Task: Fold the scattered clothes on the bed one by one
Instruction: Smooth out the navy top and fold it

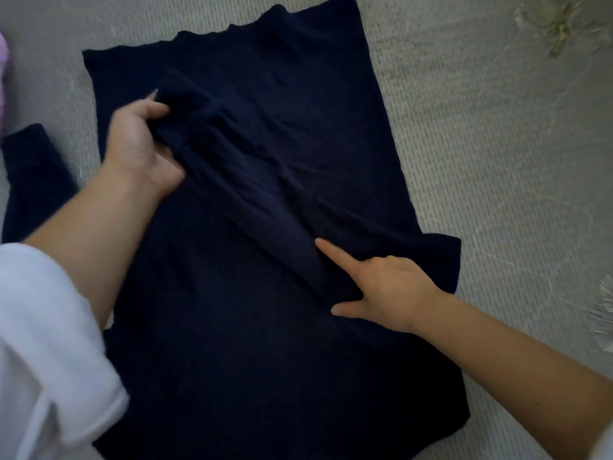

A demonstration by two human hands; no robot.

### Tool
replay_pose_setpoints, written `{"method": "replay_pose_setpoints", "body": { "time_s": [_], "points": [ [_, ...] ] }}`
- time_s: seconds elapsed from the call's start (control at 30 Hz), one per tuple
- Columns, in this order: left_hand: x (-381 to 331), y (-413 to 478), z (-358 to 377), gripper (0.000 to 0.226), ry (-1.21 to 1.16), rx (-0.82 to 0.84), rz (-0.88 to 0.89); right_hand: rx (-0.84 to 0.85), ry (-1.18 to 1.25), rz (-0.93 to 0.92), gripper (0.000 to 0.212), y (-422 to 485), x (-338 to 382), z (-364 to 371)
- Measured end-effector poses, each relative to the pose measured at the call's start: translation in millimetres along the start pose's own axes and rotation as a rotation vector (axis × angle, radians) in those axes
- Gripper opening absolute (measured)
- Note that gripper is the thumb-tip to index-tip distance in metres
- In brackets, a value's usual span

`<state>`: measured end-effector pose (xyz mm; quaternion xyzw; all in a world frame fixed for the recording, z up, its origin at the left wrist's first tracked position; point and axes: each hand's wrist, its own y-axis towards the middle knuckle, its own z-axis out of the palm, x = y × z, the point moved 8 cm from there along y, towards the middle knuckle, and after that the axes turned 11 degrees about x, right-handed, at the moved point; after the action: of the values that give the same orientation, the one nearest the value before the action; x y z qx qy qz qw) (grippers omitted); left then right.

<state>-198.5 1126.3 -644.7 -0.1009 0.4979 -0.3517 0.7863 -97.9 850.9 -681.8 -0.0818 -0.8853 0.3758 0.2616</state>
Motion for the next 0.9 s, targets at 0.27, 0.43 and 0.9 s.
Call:
{"method": "replay_pose_setpoints", "body": {
  "time_s": [0.27, 0.43, 0.9],
  "points": [
    [38.2, 7.0, -67.9, 0.031, 0.390, -0.183, -0.309, -0.642, 0.241, 0.220, 0.042, -28.4, -40.8, -34.2],
    [14.6, 15.3, -66.7, 0.040, 0.291, -0.168, -0.102, -0.636, 0.290, 0.434, 0.012, -29.0, -75.6, -48.7],
    [82.0, -24.4, -37.8, 0.060, 2.065, 0.327, 0.085, -0.336, -0.153, 0.189, 0.066, 25.1, 7.7, 11.0]
  ]
}}
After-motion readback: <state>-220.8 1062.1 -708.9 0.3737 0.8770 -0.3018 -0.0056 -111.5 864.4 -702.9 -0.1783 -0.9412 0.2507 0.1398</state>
